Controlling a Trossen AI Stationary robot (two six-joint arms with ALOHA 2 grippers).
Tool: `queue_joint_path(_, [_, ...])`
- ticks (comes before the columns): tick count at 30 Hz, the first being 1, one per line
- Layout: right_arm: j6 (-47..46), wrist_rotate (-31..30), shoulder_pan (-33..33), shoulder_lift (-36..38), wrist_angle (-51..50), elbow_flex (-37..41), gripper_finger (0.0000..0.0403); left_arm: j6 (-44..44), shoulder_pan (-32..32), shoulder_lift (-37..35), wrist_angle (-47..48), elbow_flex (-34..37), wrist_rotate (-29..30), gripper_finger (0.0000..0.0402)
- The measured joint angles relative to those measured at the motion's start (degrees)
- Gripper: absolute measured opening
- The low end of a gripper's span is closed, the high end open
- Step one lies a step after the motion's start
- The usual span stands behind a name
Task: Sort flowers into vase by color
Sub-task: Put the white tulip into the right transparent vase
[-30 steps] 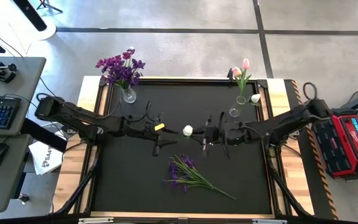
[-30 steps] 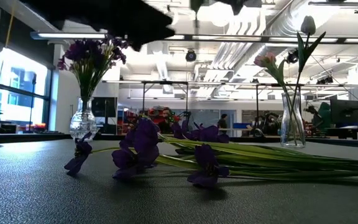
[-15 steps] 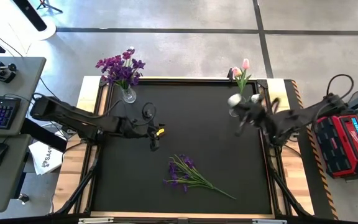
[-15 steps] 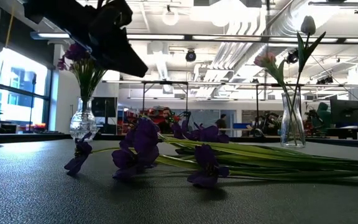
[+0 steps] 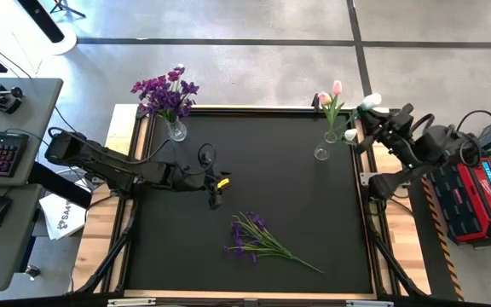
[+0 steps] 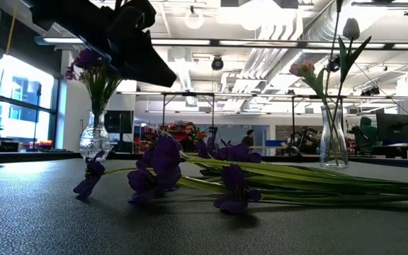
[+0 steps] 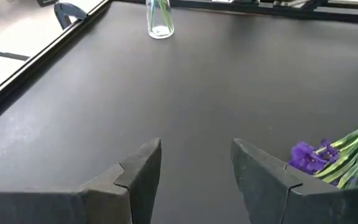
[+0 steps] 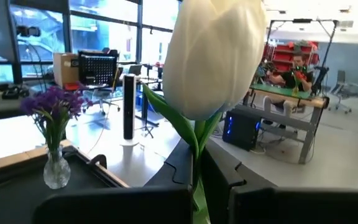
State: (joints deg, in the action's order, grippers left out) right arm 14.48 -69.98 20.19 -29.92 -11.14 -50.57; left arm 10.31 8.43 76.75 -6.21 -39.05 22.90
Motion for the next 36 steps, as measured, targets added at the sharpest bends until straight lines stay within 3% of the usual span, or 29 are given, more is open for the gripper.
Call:
queue_joint_path(9, [-13.42,0.16,-3.31,-0.16,-13.20,0.00,0.0000,-0.05,-0.02,0.00,-0.56,0.00,0.02,0.0184])
queue_joint_path(18, [-17.66,4.31,-9.08,-4.02,-15.59,0.01,0.0000,-0.03,-0.02,-0.01,-1.01,0.00,0.02,0.0184])
queue_joint_path(25, [-32.49,5.12,-15.59,-5.55,-26.52,0.03,0.0000,-0.01,-0.02,-0.02,-0.99,0.00,0.02,0.0184])
queue_joint_path(36, [-35.51,10.60,-23.14,-9.93,-27.71,0.04,0.0000,0.35,-0.02,-0.04,-1.45,-0.02,0.00,0.0184])
